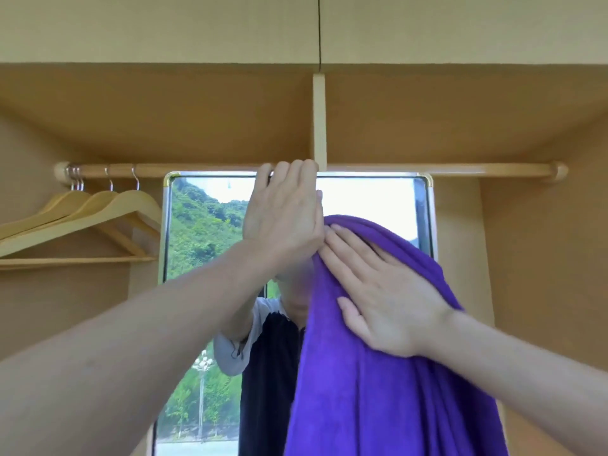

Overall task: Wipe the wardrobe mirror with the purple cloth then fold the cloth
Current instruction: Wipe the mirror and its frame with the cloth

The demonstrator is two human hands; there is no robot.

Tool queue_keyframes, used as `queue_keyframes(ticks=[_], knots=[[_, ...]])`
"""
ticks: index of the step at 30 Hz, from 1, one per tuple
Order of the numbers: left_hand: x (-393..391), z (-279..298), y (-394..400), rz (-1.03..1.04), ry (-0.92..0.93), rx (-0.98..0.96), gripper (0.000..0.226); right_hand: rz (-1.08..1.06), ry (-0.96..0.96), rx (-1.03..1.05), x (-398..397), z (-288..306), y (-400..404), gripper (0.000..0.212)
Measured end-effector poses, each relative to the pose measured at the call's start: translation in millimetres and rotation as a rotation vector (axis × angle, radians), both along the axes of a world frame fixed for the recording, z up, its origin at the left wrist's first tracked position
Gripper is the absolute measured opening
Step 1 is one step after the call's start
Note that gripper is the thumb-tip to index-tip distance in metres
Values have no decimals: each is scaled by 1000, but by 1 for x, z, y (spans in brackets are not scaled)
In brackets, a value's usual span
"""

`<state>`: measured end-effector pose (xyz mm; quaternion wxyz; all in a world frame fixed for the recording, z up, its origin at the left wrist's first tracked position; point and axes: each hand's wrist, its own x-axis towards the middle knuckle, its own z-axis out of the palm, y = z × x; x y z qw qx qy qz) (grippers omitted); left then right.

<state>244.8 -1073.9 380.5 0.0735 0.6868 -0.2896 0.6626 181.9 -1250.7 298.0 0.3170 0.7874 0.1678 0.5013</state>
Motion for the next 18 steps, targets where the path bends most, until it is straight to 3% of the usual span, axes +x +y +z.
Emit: queue_keyframes(ticks=[2,4,8,12,18], knots=[[0,8,13,15,5,129,32,-8,64,-91,-7,14,-17,76],[5,22,35,34,33,248,37,-11,88,-21,-14,33,-34,77],[23,34,82,163,47,102,53,6,-34,248,-15,47,-32,75],[24,26,76,141,-21,53,49,47,-41,304,-2,29,1,75],[22,30,78,122,34,78,50,101,253,-185,12,-14,33,75]])
